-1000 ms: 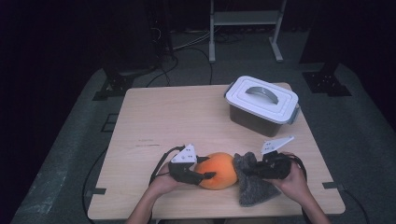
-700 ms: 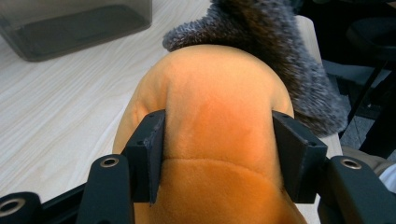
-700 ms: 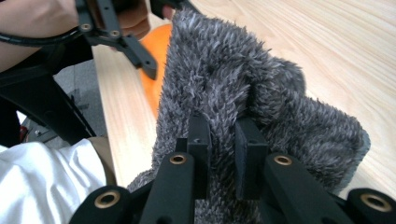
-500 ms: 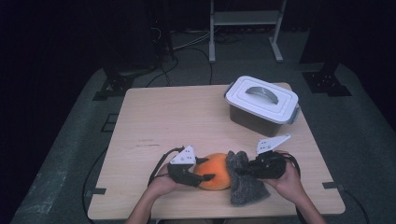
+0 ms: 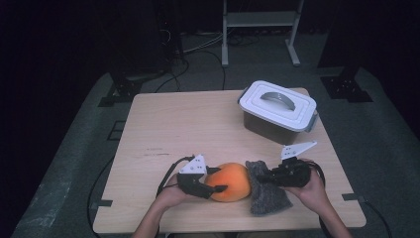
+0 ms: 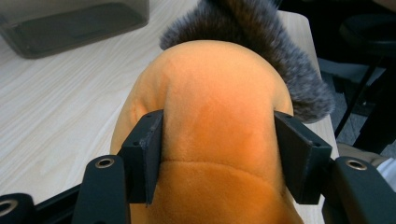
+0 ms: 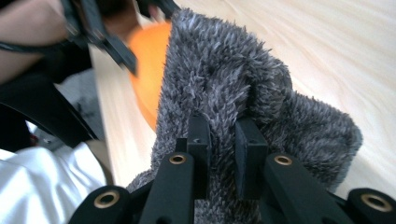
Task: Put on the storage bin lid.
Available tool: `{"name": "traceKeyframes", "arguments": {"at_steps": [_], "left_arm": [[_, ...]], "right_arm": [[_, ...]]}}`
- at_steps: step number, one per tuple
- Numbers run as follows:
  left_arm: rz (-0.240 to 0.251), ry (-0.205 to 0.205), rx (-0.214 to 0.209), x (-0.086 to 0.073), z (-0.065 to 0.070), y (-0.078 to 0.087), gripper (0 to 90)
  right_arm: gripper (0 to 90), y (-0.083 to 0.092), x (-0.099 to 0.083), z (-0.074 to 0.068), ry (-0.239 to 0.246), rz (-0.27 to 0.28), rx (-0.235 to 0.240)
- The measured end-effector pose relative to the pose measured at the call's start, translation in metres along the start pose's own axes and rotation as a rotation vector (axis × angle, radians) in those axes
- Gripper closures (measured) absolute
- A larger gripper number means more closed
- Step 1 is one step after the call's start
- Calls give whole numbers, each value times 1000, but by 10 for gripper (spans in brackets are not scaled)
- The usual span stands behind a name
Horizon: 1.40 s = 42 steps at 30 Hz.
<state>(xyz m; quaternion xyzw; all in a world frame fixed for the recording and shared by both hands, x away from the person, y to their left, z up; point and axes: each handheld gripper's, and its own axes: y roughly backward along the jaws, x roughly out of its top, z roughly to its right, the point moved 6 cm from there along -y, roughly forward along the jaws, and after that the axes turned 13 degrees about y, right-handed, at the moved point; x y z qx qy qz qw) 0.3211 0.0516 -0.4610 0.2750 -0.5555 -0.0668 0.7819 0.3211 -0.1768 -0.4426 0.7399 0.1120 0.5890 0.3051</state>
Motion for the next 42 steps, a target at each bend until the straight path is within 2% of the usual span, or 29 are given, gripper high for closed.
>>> {"name": "traceKeyframes", "arguments": {"at_steps": [2,3,6,7,14,15,18,20,21,22,25,28,31,32,33,34,35,38,40,42], "left_arm": [[-2,-4,-1,0,0,0,386],[-1,-2,-5,0,0,0,386],[-9,-12,-6,0,0,0,382],[-11,-14,-3,1,0,0,377],[-4,-19,-9,2,1,-1,391],[-6,-21,-11,2,1,0,392],[-5,-17,-12,2,2,-1,391],[-10,-25,-10,3,2,-1,390],[-11,-28,-9,3,3,-2,390],[-12,-30,-10,3,4,-3,389],[-10,-30,-10,4,5,-5,387],[-11,-31,-8,4,5,-4,382],[-22,-39,-8,4,6,-5,361],[-23,-34,-7,5,7,-5,329],[-27,-32,-7,7,8,-4,241],[-33,-23,-21,8,10,-4,241],[-42,-19,-30,9,11,-3,194],[-62,-10,22,11,7,1,100],[-83,37,16,8,2,3,91],[-101,96,-25,3,-1,3,118]], "right_arm": [[781,-4,6,-3,16,13,18],[780,-11,6,-6,21,-3,36],[780,-20,2,-8,24,-30,52],[780,-22,-1,-8,12,-32,60],[779,-22,-12,-2,-21,-44,71],[780,-22,-17,1,-24,-67,61],[779,-19,-23,5,-37,-90,52],[778,-14,-22,7,-37,-84,41],[778,-10,-18,8,-38,-54,40],[778,-2,-7,5,-30,0,44],[777,0,4,0,-7,33,54],[775,-12,6,-8,25,-2,73],[775,-18,1,-8,20,-25,85],[775,-20,-1,-8,10,-25,93],[776,-19,-3,-8,8,-30,93],[776,-19,-3,-8,8,-30,93],[776,-20,-4,-9,11,-36,95],[775,-20,-10,-9,9,-55,105],[775,-17,-14,-8,-1,-65,101],[775,-17,-18,-5,-1,-88,87]]}}
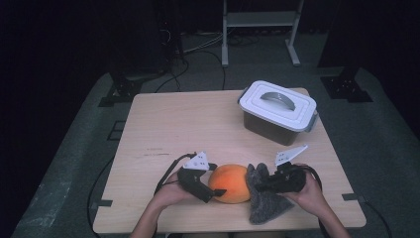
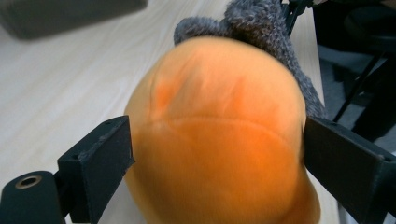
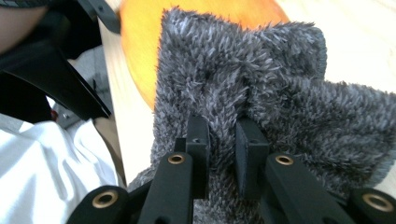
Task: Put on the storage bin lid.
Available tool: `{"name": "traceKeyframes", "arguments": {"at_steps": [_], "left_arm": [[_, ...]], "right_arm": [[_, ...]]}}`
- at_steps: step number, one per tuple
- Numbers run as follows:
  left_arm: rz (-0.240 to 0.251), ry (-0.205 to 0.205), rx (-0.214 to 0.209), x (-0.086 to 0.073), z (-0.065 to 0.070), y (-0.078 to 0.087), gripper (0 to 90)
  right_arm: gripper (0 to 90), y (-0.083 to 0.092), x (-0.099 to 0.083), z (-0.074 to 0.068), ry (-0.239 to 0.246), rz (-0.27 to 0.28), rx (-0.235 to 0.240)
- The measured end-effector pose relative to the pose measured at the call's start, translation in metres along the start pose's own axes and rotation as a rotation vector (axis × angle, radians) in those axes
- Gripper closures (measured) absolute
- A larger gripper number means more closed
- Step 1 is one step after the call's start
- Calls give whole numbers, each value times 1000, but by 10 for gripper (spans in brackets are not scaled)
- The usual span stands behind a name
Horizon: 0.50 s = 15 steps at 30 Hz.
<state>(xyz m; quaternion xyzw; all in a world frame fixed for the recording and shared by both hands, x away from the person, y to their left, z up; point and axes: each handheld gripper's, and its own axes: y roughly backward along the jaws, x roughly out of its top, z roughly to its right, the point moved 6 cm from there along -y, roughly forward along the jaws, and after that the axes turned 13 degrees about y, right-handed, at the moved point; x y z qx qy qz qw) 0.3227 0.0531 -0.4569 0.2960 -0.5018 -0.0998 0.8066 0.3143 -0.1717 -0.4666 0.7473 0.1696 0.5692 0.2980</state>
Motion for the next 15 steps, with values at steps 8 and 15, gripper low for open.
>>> {"name": "traceKeyframes", "arguments": {"at_steps": [8,15], "left_arm": [[91,-147,68,11,7,5,412],[82,-128,73,15,9,1,246]], "right_arm": [[779,20,23,-6,47,55,-39],[777,5,36,-11,106,16,-78]]}}
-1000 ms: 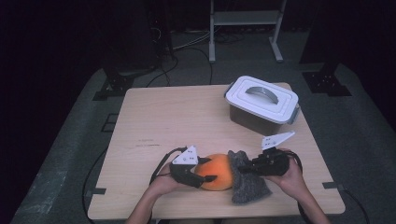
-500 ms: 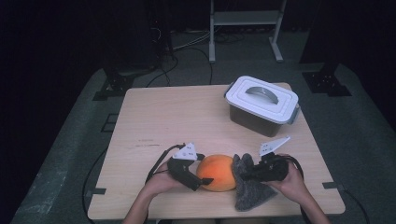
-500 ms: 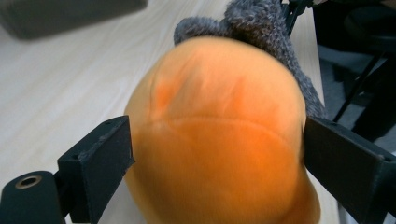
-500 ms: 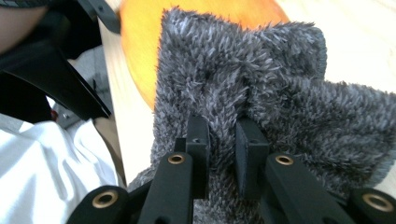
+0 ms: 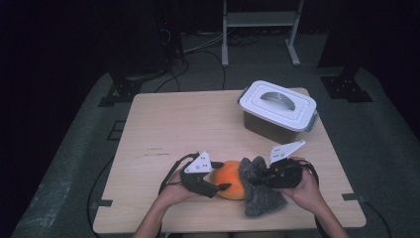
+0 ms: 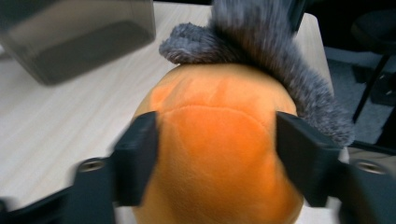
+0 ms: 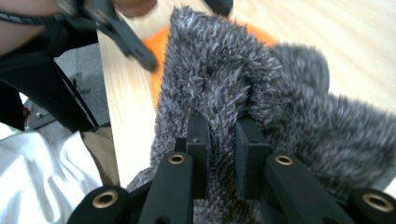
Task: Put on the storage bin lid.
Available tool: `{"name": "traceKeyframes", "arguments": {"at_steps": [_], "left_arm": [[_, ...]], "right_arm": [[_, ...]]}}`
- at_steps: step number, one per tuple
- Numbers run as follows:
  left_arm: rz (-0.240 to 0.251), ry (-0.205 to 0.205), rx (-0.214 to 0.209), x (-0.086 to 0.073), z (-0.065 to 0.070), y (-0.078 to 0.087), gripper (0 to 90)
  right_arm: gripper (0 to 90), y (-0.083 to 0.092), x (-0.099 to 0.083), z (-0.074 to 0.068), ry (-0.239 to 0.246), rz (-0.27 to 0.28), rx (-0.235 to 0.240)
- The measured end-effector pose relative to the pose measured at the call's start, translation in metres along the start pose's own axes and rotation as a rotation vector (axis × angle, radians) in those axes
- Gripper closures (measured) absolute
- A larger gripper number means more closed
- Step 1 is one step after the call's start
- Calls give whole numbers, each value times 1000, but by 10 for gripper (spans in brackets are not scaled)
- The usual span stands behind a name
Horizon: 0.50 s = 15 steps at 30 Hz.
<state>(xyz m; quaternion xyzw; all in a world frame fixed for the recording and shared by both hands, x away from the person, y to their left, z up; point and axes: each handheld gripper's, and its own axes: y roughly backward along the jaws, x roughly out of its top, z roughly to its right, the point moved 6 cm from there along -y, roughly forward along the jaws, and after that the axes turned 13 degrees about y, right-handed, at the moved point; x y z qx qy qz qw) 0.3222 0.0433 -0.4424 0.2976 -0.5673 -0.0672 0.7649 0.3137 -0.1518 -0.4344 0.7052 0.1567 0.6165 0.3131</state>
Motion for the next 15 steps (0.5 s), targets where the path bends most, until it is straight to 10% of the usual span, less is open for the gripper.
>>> {"name": "traceKeyframes", "arguments": {"at_steps": [3,6,11,15], "left_arm": [[-64,88,1,-8,-7,-4,96],[-72,135,-54,-12,-8,-6,165],[-36,20,-22,-7,-2,-1,325],[-4,-130,-33,-3,14,-5,360]], "right_arm": [[778,-3,-10,3,-34,12,42],[775,-1,-17,3,-54,-21,73],[777,7,-15,2,-51,-30,68],[774,17,13,-7,-26,79,74]]}}
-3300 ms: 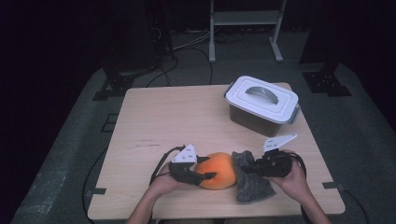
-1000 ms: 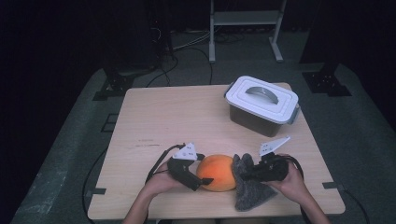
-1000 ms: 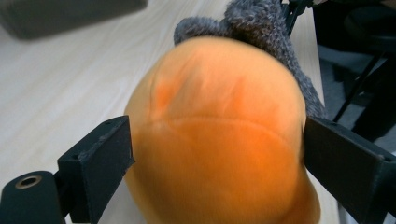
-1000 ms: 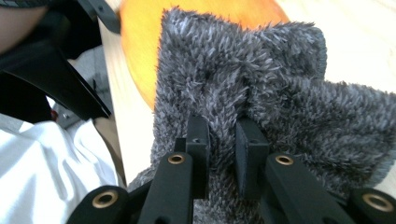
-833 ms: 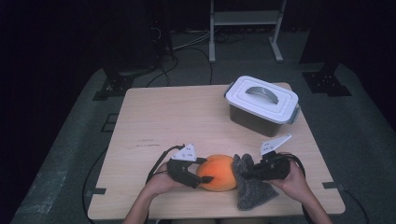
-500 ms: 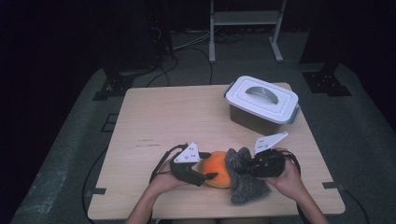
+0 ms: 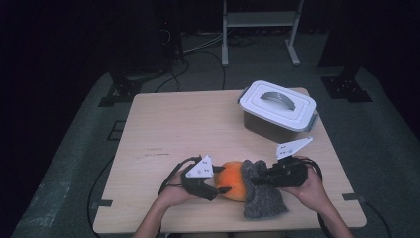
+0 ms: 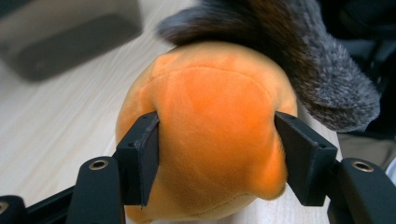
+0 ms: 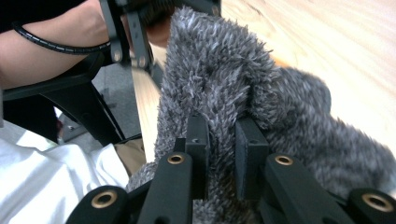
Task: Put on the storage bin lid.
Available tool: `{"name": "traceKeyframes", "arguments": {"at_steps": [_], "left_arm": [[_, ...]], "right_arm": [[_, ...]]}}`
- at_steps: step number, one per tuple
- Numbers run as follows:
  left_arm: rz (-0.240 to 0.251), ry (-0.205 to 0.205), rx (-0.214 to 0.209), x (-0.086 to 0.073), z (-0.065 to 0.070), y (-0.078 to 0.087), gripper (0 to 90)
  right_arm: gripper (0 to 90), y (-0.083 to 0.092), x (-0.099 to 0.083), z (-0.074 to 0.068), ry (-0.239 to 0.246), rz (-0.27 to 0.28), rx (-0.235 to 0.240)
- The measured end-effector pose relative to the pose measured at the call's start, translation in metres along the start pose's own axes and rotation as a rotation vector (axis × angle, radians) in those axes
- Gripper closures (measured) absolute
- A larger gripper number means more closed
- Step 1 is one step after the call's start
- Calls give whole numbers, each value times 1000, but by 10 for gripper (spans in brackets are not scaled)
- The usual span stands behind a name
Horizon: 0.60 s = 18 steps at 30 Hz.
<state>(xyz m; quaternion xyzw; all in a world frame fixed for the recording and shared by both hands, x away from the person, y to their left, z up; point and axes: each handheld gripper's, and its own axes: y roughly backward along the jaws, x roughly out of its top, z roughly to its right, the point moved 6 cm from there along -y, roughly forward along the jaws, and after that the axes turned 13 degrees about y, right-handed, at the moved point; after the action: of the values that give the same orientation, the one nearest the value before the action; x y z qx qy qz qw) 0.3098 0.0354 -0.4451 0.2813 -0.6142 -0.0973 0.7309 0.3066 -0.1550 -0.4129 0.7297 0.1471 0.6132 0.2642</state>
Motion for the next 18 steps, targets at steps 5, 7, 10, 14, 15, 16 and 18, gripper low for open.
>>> {"name": "traceKeyframes", "arguments": {"at_steps": [5,7,10,14,15,16,18], "left_arm": [[11,35,-7,2,2,-1,266],[17,79,-17,2,-1,-2,166],[-5,201,-60,-2,-6,-5,128],[1,165,-42,-1,-4,-6,233],[4,156,-40,0,-3,-6,244],[15,137,-37,1,-1,-6,254],[18,97,-27,2,2,-6,262]], "right_arm": [[774,-11,-1,-4,37,-57,-31],[775,-13,-7,-2,24,-76,-23],[776,-15,-12,-2,3,-94,15],[778,-14,-9,-5,17,-98,15],[778,-14,-6,-7,29,-86,10],[778,-14,-3,-8,35,-76,7],[779,-17,3,-12,52,-53,14]]}}
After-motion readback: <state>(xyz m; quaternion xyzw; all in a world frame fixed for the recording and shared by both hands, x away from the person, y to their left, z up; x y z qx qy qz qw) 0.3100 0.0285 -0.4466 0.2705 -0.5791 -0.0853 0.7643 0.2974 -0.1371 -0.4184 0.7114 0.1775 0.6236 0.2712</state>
